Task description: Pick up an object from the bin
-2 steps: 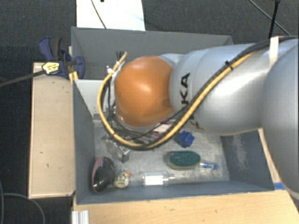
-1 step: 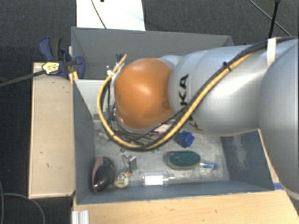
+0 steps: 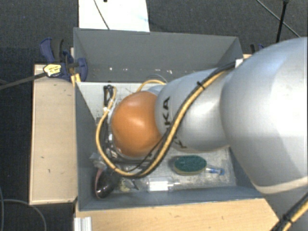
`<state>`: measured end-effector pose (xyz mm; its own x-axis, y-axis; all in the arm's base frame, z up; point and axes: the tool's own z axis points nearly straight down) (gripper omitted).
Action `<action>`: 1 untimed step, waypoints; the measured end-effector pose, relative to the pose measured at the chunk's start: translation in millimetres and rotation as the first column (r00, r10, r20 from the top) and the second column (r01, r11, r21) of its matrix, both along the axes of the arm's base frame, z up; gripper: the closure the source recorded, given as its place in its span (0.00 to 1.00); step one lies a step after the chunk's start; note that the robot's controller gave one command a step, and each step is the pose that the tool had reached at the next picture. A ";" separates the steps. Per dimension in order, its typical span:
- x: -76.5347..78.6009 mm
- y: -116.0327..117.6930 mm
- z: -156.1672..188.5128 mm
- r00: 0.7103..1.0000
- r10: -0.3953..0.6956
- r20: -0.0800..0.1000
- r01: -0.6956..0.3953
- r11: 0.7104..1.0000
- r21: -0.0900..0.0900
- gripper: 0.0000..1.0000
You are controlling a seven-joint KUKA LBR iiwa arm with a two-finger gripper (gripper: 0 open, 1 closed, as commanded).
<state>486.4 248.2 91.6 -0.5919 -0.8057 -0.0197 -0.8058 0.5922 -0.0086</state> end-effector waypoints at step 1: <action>2.2 1.5 3.6 1.000 -0.007 0.007 0.007 1.000 0.005 1.00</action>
Offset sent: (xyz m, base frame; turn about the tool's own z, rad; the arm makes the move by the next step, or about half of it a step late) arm 0.0000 0.0000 0.0000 0.0000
